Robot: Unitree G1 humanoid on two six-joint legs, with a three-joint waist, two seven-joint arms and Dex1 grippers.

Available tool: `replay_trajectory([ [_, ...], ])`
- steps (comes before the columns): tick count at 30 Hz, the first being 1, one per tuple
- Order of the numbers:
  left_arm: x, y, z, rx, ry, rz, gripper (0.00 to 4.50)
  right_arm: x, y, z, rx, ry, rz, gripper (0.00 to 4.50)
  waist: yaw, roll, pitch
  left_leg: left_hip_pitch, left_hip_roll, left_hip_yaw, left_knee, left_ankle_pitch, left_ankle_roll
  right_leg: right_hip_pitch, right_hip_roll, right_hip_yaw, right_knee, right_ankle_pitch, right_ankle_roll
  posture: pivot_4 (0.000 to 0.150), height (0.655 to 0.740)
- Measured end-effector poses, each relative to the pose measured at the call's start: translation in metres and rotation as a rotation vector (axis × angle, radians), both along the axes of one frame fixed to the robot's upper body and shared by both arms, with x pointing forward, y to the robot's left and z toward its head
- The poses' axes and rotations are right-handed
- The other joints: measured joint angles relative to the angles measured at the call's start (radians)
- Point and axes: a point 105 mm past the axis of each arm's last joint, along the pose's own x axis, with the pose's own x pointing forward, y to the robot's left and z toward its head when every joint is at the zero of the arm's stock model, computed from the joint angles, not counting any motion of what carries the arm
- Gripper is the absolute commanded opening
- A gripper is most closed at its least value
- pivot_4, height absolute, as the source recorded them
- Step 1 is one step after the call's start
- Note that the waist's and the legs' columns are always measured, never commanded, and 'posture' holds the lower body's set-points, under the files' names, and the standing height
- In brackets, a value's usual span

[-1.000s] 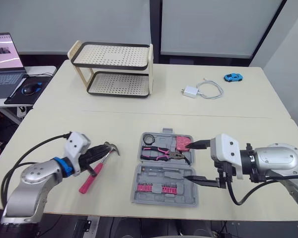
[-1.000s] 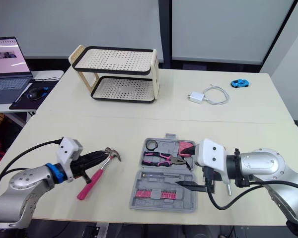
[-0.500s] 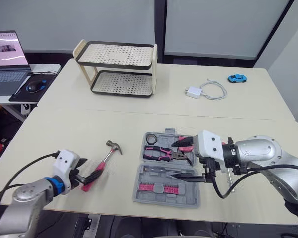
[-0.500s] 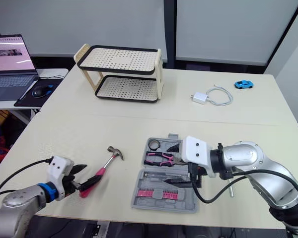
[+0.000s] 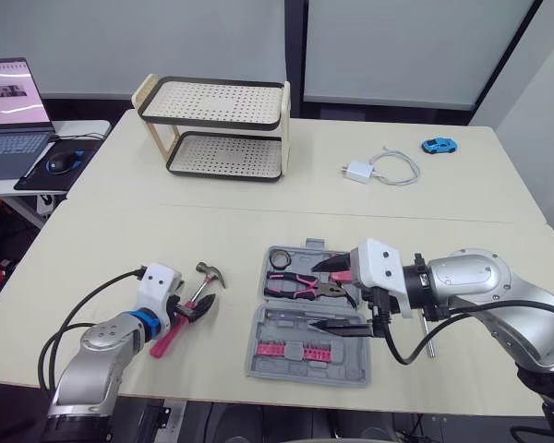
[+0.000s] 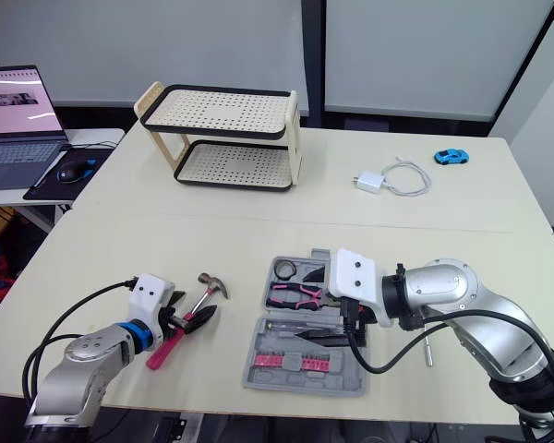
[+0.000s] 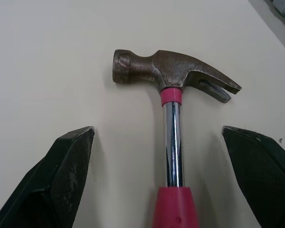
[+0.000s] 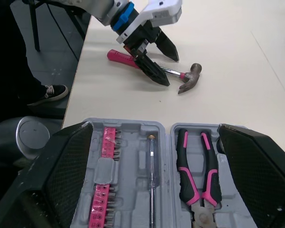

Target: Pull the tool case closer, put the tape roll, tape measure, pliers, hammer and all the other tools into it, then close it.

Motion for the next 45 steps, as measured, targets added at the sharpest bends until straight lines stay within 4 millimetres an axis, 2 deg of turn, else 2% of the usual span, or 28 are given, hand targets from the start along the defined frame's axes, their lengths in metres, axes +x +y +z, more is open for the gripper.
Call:
replay_trajectory([
  [1, 0.001, -0.001, 0.000, 0.011, -0.004, -0.001, 4.47, 0.000, 0.000, 0.000, -0.001, 0.002, -0.001, 4.50, 0.000, 0.000, 0.000, 0.000, 0.000, 0.000, 0.000, 0.000, 0.000, 0.000, 0.000, 0.000, 0.000, 0.000, 0.000, 0.150, 0.7350],
  [4, 0.004, -0.004, -0.001, 0.026, -0.006, -0.006, 3.85, 0.000, 0.000, -0.001, -0.004, 0.007, -0.004, 4.50, 0.001, 0.000, 0.000, 0.000, 0.000, 0.000, 0.000, 0.000, 0.000, 0.000, 0.000, 0.000, 0.000, 0.000, 0.000, 0.150, 0.7350],
  [15, 0.002, -0.013, -0.002, -0.017, 0.029, -0.004, 0.54, 0.000, -0.001, -0.002, -0.009, 0.012, -0.014, 4.50, 0.000, 0.001, -0.001, 0.000, 0.000, 0.000, 0.000, 0.000, 0.000, 0.001, 0.000, 0.000, 0.000, 0.000, 0.000, 0.150, 0.7350],
  [17, 0.001, -0.012, -0.002, -0.027, 0.035, 0.004, 0.07, 0.001, -0.001, -0.001, -0.008, 0.009, -0.017, 4.50, 0.001, 0.001, -0.001, 0.000, 0.000, 0.000, 0.000, 0.000, 0.000, 0.001, 0.000, 0.000, 0.000, 0.000, 0.000, 0.150, 0.7350],
  [26, -0.004, -0.007, 0.002, -0.013, 0.021, -0.016, 0.07, 0.002, -0.003, -0.001, -0.003, 0.005, -0.039, 4.50, 0.000, 0.001, -0.001, 0.000, 0.000, 0.000, 0.000, 0.000, 0.000, 0.000, 0.000, 0.000, 0.000, 0.000, 0.000, 0.150, 0.7350],
  [28, -0.004, -0.004, 0.010, 0.015, 0.004, -0.047, 0.07, 0.003, -0.006, -0.002, 0.002, 0.004, -0.056, 4.50, 0.000, 0.001, 0.000, 0.000, 0.000, -0.001, 0.000, 0.000, 0.000, 0.000, 0.000, -0.001, 0.000, 0.000, 0.000, 0.150, 0.7350],
  [31, -0.004, -0.006, 0.036, 0.068, -0.063, -0.157, 0.07, 0.002, -0.010, -0.002, 0.003, 0.005, -0.074, 4.50, 0.001, 0.001, 0.000, -0.001, 0.000, 0.000, 0.000, 0.000, 0.000, 0.000, -0.001, -0.001, -0.001, 0.000, 0.000, 0.150, 0.7350],
  [33, -0.007, -0.015, 0.055, 0.089, -0.113, -0.269, 0.07, 0.002, -0.015, 0.000, 0.003, -0.004, -0.091, 4.50, 0.002, 0.001, 0.000, -0.001, 0.000, 0.000, 0.000, 0.000, 0.000, 0.000, -0.001, -0.001, -0.002, 0.000, 0.000, 0.150, 0.7350],
  [36, -0.017, -0.034, 0.068, 0.091, -0.136, -0.438, 0.07, -0.002, -0.023, 0.002, 0.007, 0.001, -0.107, 4.50, 0.002, 0.001, 0.000, -0.001, 0.000, 0.001, 0.000, 0.000, 0.000, 0.000, -0.001, 0.000, -0.002, 0.000, 0.000, 0.150, 0.7350],
  [39, -0.028, -0.059, 0.070, 0.080, -0.126, -0.615, 0.07, -0.007, -0.035, 0.000, -0.013, 0.009, -0.133, 4.50, 0.003, 0.001, 0.000, -0.001, 0.000, 0.001, 0.000, 0.000, 0.000, 0.000, -0.001, 0.000, -0.002, 0.000, 0.000, 0.150, 0.7350],
  [41, -0.036, -0.085, 0.071, 0.073, -0.112, -0.765, 0.07, -0.013, -0.048, -0.003, -0.043, 0.024, -0.147, 4.50, 0.007, 0.001, 0.000, -0.002, -0.001, 0.001, 0.000, 0.000, 0.000, 0.001, -0.001, -0.001, -0.002, 0.000, 0.000, 0.150, 0.7350],
  [45, -0.043, -0.118, 0.065, 0.092, -0.096, -0.951, 0.07, -0.026, -0.068, -0.009, -0.099, 0.037, -0.158, 4.50, 0.005, 0.001, 0.000, -0.001, -0.001, 0.001, 0.000, 0.000, 0.000, 0.001, -0.001, 0.000, -0.002, 0.000, 0.000, 0.150, 0.7350],
])
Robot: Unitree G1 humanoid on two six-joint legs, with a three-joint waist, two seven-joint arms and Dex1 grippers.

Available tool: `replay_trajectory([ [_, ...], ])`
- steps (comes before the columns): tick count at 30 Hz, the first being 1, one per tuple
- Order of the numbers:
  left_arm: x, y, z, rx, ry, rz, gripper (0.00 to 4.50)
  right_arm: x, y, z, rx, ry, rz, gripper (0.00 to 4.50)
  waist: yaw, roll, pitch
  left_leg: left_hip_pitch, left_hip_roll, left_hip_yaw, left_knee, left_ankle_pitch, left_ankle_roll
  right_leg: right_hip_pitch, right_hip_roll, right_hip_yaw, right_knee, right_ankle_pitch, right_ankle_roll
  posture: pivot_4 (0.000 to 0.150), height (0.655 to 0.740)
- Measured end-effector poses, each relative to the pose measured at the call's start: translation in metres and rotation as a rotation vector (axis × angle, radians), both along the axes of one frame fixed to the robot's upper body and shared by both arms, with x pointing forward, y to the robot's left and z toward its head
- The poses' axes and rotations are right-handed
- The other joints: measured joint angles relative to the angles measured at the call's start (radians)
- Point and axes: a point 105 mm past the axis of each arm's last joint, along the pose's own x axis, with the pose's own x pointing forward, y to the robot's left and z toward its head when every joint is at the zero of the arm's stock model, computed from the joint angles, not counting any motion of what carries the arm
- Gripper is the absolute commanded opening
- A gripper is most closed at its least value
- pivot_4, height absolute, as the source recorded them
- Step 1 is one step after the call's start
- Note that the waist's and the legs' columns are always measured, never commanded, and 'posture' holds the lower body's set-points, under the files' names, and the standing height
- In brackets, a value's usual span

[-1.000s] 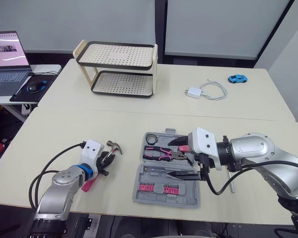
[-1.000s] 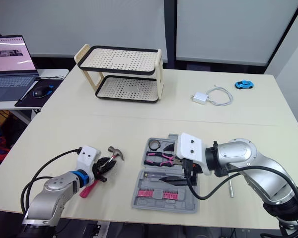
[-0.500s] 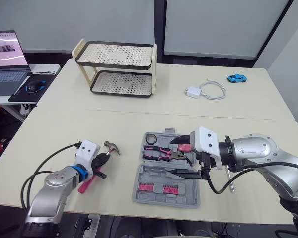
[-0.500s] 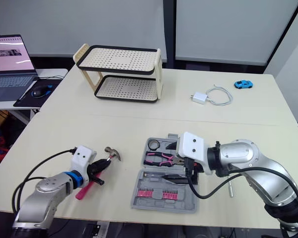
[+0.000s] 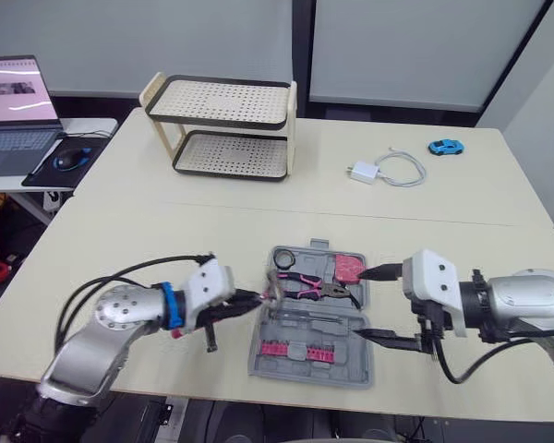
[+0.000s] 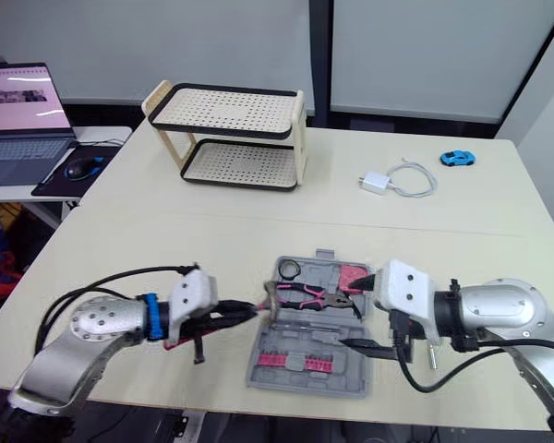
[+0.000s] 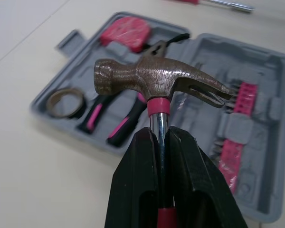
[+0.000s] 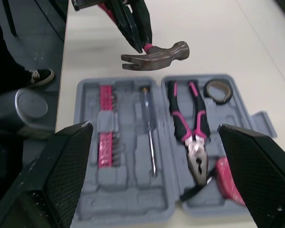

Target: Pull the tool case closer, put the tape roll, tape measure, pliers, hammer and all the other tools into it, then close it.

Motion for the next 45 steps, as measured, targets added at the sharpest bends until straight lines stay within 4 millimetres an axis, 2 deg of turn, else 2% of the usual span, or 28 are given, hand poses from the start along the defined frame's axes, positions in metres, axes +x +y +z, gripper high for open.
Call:
replay_trajectory([
  [10, -0.004, -0.075, -0.021, 0.090, 0.033, -0.202, 0.07, -0.014, -0.028, -0.007, -0.096, 0.061, -0.051, 4.50, -0.002, 0.000, 0.000, 0.001, 0.000, 0.000, 0.001, 0.000, 0.000, 0.002, 0.001, 0.001, 0.000, 0.000, 0.000, 0.150, 0.7350],
  [17, -0.009, -0.108, -0.036, 0.169, 0.087, -0.236, 0.07, -0.015, -0.034, -0.010, -0.124, 0.085, -0.078, 4.50, -0.004, -0.001, 0.000, 0.001, 0.000, 0.000, 0.002, 0.000, 0.000, 0.002, 0.001, 0.001, 0.000, 0.000, 0.000, 0.150, 0.7350],
  [20, -0.011, -0.115, -0.041, 0.203, 0.095, -0.242, 0.07, -0.015, -0.035, -0.011, -0.132, 0.088, -0.078, 4.50, -0.005, 0.000, 0.000, 0.001, 0.000, 0.000, 0.002, 0.000, 0.000, 0.002, 0.001, 0.001, 0.000, 0.000, 0.000, 0.150, 0.7350],
  [28, -0.005, -0.108, -0.053, 0.268, 0.093, -0.195, 0.07, -0.016, -0.035, -0.012, -0.135, 0.095, -0.084, 4.50, -0.004, 0.000, 0.000, 0.001, 0.000, 0.000, 0.002, 0.000, 0.000, 0.002, 0.001, 0.001, 0.000, 0.000, 0.000, 0.150, 0.7350],
  [45, -0.003, -0.125, -0.055, 0.257, 0.076, -0.205, 0.07, -0.015, -0.035, -0.012, -0.138, 0.092, -0.100, 4.50, -0.001, 0.000, 0.000, 0.004, 0.000, -0.001, 0.002, 0.000, 0.000, 0.006, 0.001, 0.001, 0.000, 0.000, 0.001, 0.150, 0.7350],
])
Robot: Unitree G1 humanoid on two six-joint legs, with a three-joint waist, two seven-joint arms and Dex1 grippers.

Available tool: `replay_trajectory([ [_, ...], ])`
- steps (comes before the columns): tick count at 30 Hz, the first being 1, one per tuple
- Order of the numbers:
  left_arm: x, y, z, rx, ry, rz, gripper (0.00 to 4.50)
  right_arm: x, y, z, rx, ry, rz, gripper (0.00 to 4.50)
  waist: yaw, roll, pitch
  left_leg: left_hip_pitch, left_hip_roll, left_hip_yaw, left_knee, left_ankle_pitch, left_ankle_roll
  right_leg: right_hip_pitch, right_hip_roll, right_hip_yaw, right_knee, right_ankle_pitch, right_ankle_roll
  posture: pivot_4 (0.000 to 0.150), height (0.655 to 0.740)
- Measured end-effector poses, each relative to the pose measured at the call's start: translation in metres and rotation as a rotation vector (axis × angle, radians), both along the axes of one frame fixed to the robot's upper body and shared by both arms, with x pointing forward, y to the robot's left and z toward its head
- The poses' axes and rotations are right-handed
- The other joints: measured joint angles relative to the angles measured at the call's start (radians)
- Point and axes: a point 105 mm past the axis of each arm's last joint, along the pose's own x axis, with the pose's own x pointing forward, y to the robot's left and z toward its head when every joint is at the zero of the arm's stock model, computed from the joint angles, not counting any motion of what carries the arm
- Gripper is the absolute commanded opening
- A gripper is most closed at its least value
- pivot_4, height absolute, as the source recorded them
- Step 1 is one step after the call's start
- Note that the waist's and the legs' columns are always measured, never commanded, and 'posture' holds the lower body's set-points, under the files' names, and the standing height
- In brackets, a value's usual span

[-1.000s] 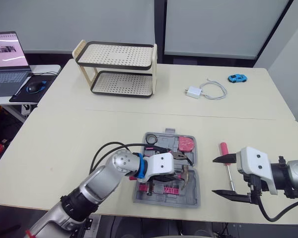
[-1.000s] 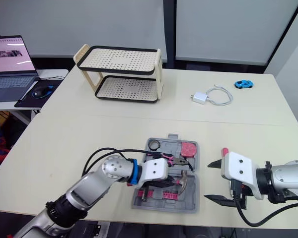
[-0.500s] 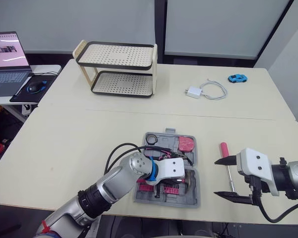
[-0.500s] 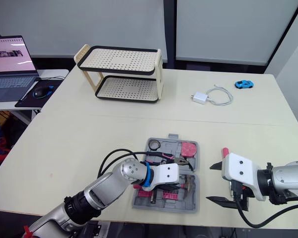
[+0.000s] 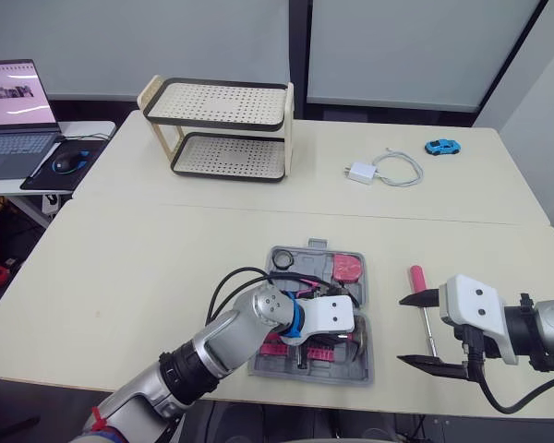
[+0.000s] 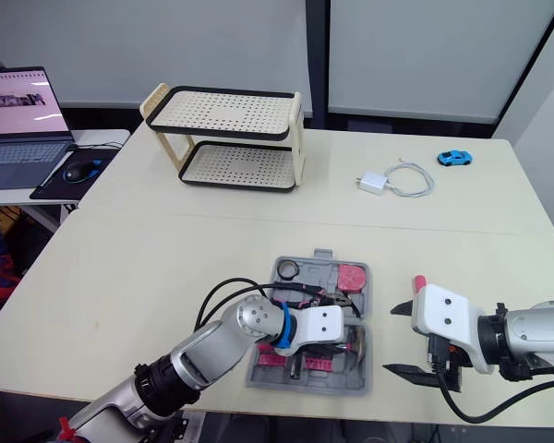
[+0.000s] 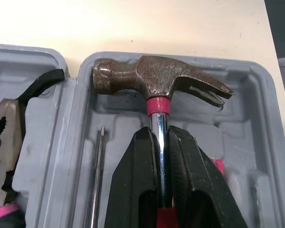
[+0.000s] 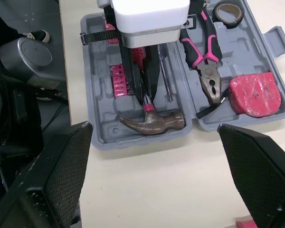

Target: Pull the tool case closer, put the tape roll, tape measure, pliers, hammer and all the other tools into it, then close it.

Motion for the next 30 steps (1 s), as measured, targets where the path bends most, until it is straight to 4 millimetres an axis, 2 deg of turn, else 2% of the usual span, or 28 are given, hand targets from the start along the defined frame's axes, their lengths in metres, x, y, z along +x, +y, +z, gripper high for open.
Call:
replay_trajectory([
  [3, 0.000, 0.000, 0.000, 0.000, -0.001, 0.002, 0.07, -0.001, 0.001, 0.000, 0.003, 0.003, 0.005, 4.50, 0.000, 0.000, 0.000, 0.000, 0.000, 0.000, 0.000, 0.000, 0.000, 0.000, 0.000, 0.000, 0.000, 0.000, 0.000, 0.150, 0.7350],
  [10, 0.002, 0.002, 0.004, 0.000, 0.010, 0.038, 2.29, -0.003, 0.003, -0.001, 0.009, 0.009, -0.006, 4.50, -0.001, 0.000, 0.000, 0.000, 0.000, 0.000, 0.000, 0.000, 0.000, 0.000, 0.000, 0.000, 0.000, 0.000, 0.000, 0.150, 0.7350],
  [15, 0.006, 0.009, 0.024, -0.049, -0.014, 0.060, 3.86, -0.003, 0.004, -0.001, 0.010, 0.004, -0.005, 4.50, -0.001, 0.000, 0.000, 0.000, 0.000, 0.000, 0.000, 0.000, 0.000, 0.000, 0.000, 0.000, 0.000, 0.000, 0.000, 0.150, 0.7350],
  [19, 0.010, 0.012, 0.054, -0.204, -0.079, 0.008, 3.86, -0.003, 0.005, 0.000, 0.018, 0.000, -0.014, 4.50, -0.001, 0.000, 0.000, 0.001, 0.000, 0.000, 0.000, 0.000, 0.000, 0.000, 0.000, 0.000, 0.000, 0.000, 0.000, 0.150, 0.7350],
  [20, 0.009, 0.015, 0.057, -0.244, -0.086, -0.017, 3.56, -0.002, 0.005, 0.001, 0.019, -0.005, -0.016, 4.50, -0.001, 0.000, 0.000, 0.001, 0.000, 0.000, 0.000, 0.000, 0.000, 0.000, 0.000, 0.000, 0.000, 0.000, 0.000, 0.150, 0.7350],
  [22, 0.006, 0.024, 0.052, -0.251, -0.063, -0.051, 3.28, -0.001, 0.005, 0.002, 0.020, -0.013, -0.019, 4.50, -0.002, 0.000, 0.000, 0.001, 0.000, 0.000, 0.000, 0.000, 0.000, 0.000, 0.000, 0.000, 0.000, 0.000, 0.000, 0.150, 0.7350],
  [26, 0.002, 0.044, 0.030, -0.213, -0.008, -0.087, 2.04, 0.001, 0.005, 0.002, 0.021, -0.020, -0.032, 4.50, 0.000, 0.000, 0.000, 0.000, 0.000, 0.000, 0.000, 0.000, 0.000, 0.000, 0.000, 0.000, 0.000, 0.000, 0.000, 0.150, 0.7350],
  [30, 0.003, 0.045, 0.027, -0.221, -0.025, -0.110, 0.72, 0.002, 0.005, 0.003, 0.025, -0.026, -0.032, 4.50, 0.000, 0.000, 0.000, 0.000, 0.000, 0.000, 0.000, 0.000, 0.000, 0.000, -0.001, 0.000, 0.000, 0.000, 0.000, 0.150, 0.7350],
])
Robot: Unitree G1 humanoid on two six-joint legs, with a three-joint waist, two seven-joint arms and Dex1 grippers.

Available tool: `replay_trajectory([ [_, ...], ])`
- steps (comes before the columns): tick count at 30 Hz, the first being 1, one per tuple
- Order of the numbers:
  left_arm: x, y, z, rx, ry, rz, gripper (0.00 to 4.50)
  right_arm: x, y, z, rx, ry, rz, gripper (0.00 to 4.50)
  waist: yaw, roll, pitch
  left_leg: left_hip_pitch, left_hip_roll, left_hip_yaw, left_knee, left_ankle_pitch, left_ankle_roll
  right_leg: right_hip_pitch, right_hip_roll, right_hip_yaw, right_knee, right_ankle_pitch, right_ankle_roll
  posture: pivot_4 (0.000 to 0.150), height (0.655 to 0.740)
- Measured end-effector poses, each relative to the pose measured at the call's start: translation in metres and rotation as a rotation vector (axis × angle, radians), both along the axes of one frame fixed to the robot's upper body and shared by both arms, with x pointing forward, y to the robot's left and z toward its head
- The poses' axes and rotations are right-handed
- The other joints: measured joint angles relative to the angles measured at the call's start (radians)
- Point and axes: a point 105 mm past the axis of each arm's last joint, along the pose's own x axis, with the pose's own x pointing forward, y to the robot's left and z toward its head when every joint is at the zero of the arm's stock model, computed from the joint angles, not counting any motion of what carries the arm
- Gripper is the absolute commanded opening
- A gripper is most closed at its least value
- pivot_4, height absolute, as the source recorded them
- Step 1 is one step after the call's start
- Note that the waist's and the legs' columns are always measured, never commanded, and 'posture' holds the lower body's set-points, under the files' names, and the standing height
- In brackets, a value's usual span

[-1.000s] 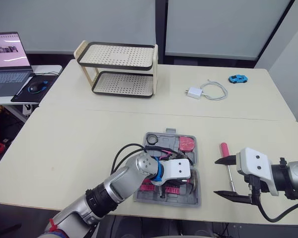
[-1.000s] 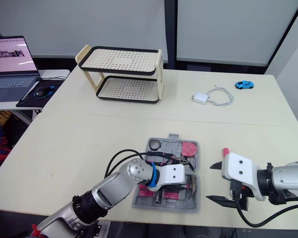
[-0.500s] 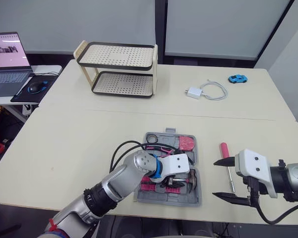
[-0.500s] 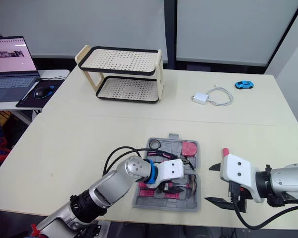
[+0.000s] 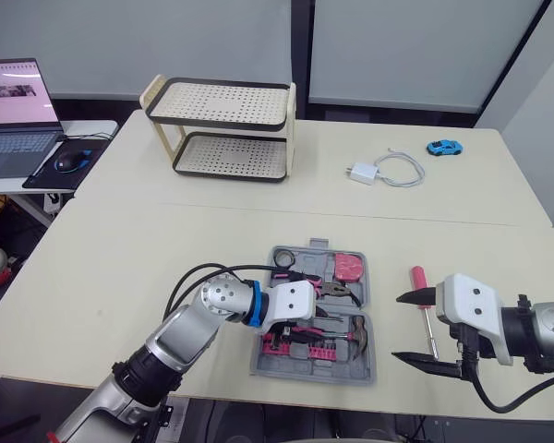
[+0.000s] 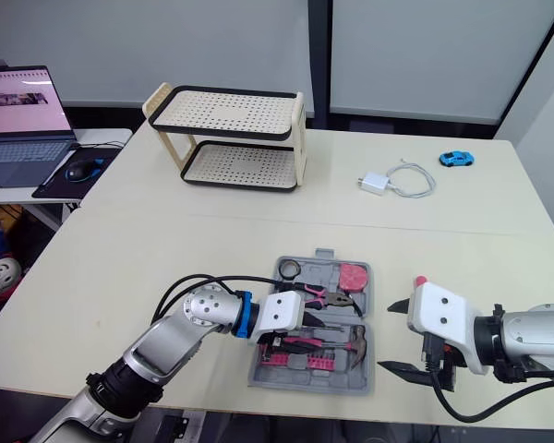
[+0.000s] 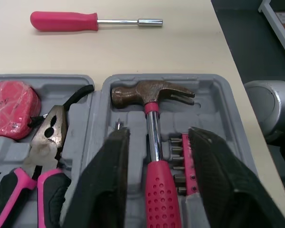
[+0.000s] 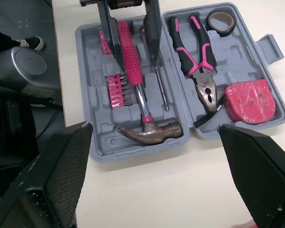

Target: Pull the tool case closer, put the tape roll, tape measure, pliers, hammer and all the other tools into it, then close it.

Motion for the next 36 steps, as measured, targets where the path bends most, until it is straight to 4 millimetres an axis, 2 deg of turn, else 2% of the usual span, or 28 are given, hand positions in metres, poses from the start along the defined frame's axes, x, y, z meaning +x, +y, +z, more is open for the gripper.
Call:
replay_trajectory([
  [2, 0.001, 0.002, -0.005, 0.014, -0.004, 0.009, 0.12, -0.001, 0.001, 0.000, 0.006, 0.005, 0.002, 4.50, 0.000, 0.000, 0.000, 0.000, 0.000, 0.000, 0.000, 0.000, 0.000, 0.000, 0.000, 0.000, 0.000, 0.000, 0.000, 0.150, 0.7350],
  [3, 0.001, 0.003, -0.007, 0.021, -0.002, 0.013, 0.03, -0.001, 0.001, 0.000, 0.009, 0.006, 0.003, 4.50, 0.000, 0.000, 0.000, 0.000, 0.000, 0.000, 0.000, 0.000, 0.000, 0.000, 0.000, 0.000, 0.000, 0.000, 0.000, 0.150, 0.7350],
  [11, -0.001, 0.010, -0.028, 0.108, 0.014, 0.009, 0.03, 0.000, 0.002, 0.001, 0.018, 0.001, 0.000, 4.50, -0.001, 0.000, 0.000, 0.000, 0.000, 0.000, 0.000, 0.000, 0.000, 0.000, 0.000, 0.000, 0.000, 0.000, 0.000, 0.150, 0.7350],
  [25, 0.003, 0.011, -0.040, 0.116, 0.006, 0.018, 0.03, 0.000, 0.003, 0.001, 0.020, 0.011, -0.004, 4.50, -0.001, 0.001, -0.001, 0.002, 0.000, 0.000, 0.000, 0.000, 0.000, 0.002, 0.000, 0.000, 0.000, 0.000, 0.000, 0.150, 0.7350],
  [29, -0.001, 0.013, -0.040, 0.088, 0.034, 0.029, 0.03, 0.000, 0.003, 0.001, 0.020, 0.013, -0.005, 4.50, -0.003, 0.002, -0.002, 0.002, 0.000, 0.000, 0.000, 0.000, 0.000, 0.002, 0.000, 0.000, 0.001, 0.000, 0.000, 0.150, 0.7350],
  [32, -0.011, 0.022, -0.041, 0.066, 0.098, 0.035, 0.03, 0.000, 0.003, 0.002, 0.021, 0.007, -0.006, 4.50, -0.005, 0.002, -0.002, 0.002, 0.000, 0.000, 0.000, 0.000, 0.000, 0.001, 0.001, 0.000, 0.001, 0.000, 0.000, 0.150, 0.7350],
  [35, -0.015, 0.038, -0.026, 0.020, 0.133, 0.058, 0.03, 0.004, 0.003, 0.005, 0.036, -0.020, -0.021, 4.50, -0.003, 0.002, -0.002, 0.001, 0.001, -0.001, 0.000, 0.000, 0.000, 0.001, 0.000, 0.000, 0.001, 0.000, 0.000, 0.150, 0.7350],
  [36, -0.014, 0.044, -0.015, -0.005, 0.123, 0.068, 0.03, 0.005, 0.004, 0.006, 0.040, -0.027, -0.023, 4.50, -0.003, 0.002, -0.002, 0.001, 0.001, 0.000, 0.000, 0.000, 0.000, 0.001, 0.000, 0.000, 0.001, 0.000, 0.000, 0.150, 0.7350],
])
